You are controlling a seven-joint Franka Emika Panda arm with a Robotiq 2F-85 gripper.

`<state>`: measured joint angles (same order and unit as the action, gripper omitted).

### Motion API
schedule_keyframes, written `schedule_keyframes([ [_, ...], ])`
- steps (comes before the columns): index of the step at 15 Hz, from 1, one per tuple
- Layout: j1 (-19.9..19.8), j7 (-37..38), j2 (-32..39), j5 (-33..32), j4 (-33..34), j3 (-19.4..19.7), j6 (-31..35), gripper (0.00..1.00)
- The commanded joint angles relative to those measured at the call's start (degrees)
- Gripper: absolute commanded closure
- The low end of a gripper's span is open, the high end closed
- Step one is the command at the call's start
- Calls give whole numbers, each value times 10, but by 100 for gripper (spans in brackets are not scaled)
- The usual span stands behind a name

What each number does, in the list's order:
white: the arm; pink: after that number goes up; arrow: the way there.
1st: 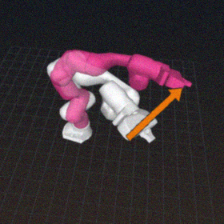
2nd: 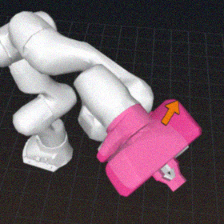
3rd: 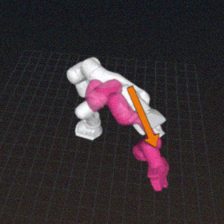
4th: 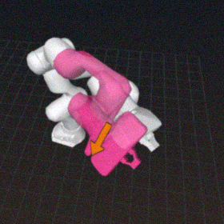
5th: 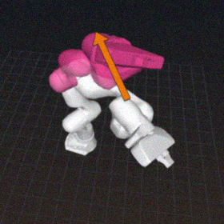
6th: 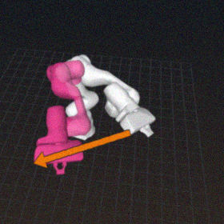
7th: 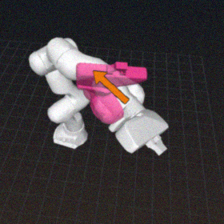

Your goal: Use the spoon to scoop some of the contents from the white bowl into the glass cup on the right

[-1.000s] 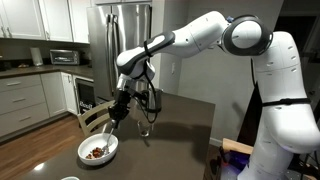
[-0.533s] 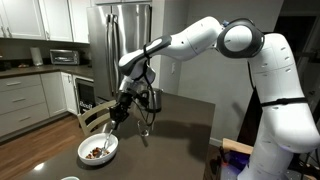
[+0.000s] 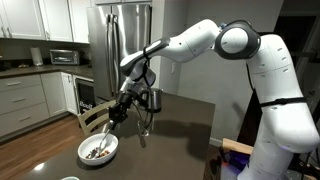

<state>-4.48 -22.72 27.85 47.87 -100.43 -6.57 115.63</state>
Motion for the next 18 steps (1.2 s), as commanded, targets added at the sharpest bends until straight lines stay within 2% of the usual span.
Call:
schedule_keyframes([
  [1, -11, -27, 2, 24, 10, 1, -20, 94],
  [8, -10, -24, -5, 17, 30, 10, -27, 94],
  [12, 0, -5, -3, -10, 37, 21, -21, 94],
  [14, 7, 7, -5, -38, 38, 29, -14, 94],
  [18, 23, 47, -11, -142, 44, 39, -7, 94],
])
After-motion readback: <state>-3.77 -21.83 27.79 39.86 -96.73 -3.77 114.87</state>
